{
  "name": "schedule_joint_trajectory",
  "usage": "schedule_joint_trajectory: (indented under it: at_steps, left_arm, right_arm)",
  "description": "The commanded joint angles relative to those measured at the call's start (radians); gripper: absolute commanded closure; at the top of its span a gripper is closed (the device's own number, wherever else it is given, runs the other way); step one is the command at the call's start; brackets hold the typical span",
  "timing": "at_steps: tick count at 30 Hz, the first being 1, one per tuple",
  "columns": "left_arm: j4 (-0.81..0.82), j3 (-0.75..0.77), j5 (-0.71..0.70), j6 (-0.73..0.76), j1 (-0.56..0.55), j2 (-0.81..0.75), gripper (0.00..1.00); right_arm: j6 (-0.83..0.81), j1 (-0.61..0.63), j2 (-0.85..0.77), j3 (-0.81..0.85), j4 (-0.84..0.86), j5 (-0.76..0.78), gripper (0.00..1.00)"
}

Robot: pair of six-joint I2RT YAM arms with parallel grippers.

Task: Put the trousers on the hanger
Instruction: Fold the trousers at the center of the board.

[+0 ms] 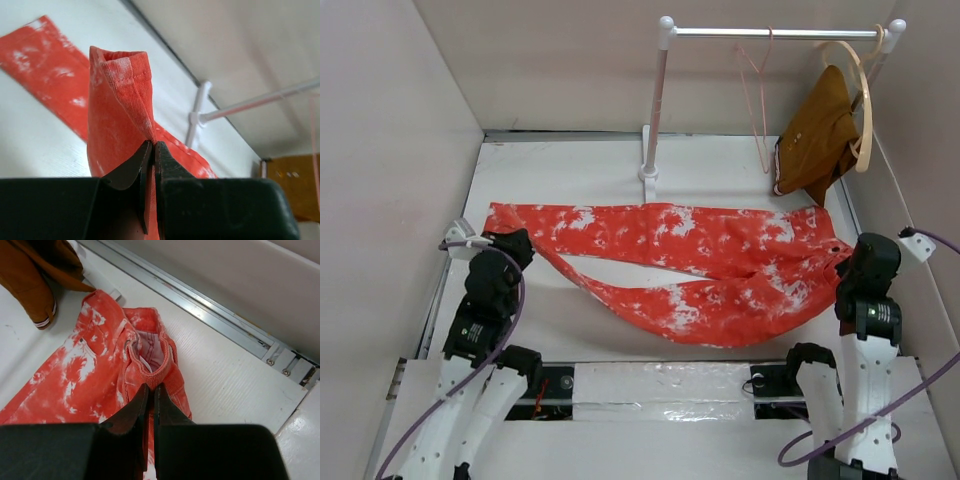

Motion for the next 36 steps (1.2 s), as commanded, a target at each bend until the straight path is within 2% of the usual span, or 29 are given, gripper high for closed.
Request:
schedule_joint_trajectory:
  at_steps: [1, 4, 5, 8, 12, 18, 23, 29, 32, 36]
  left_arm:
    - [0.107, -0.047, -0.170, -0.103, -0.002, 0.098, 1.00]
    - [0.109, -0.038, -0.171, -0.212, 0.062, 0.265, 1.00]
    - [0.119, -0.030, -0.154, -0.237, 0.079, 0.351, 1.00]
    - [0.070, 0.048, -0.151, -0.259, 0.162, 0.489, 1.00]
    - [0.008, 0.152, -0.140, -0.161, 0.300, 0.600, 1.00]
    - [-0.032, 0.232, -0.164, -0.032, 0.456, 0.692, 1.00]
    - [0.011, 0.312, -0.184, 0.065, 0.457, 0.738, 1.00]
    - [-0.038, 0.404, -0.210, 0.080, 0.457, 0.913, 1.00]
    - [-0.063, 0.406, -0.247, 0.085, 0.457, 0.908, 1.00]
    - [0.003, 0.396, -0.223, 0.159, 0.457, 0.885, 1.00]
  right_arm:
    - [-0.027, -0.033, 0.072, -0.007, 0.158, -0.017, 0.95]
    - [0.010, -0.087, 0.257, 0.059, 0.213, -0.148, 0.98]
    - [0.027, -0.087, 0.337, 0.072, 0.257, -0.148, 0.98]
    - [0.042, -0.087, 0.443, 0.123, 0.318, -0.203, 0.98]
    - [0.053, -0.077, 0.627, 0.204, 0.345, -0.200, 0.98]
    - [0.041, -0.066, 0.750, 0.338, 0.308, -0.190, 0.97]
    - [0.039, -0.026, 0.860, 0.418, 0.301, -0.141, 0.97]
    - [0.028, 0.020, 0.936, 0.488, 0.325, -0.092, 0.97]
    - [0.030, 0.020, 0.982, 0.511, 0.330, -0.086, 0.97]
    - [0.038, 0.008, 1.048, 0.548, 0.327, -0.120, 0.97]
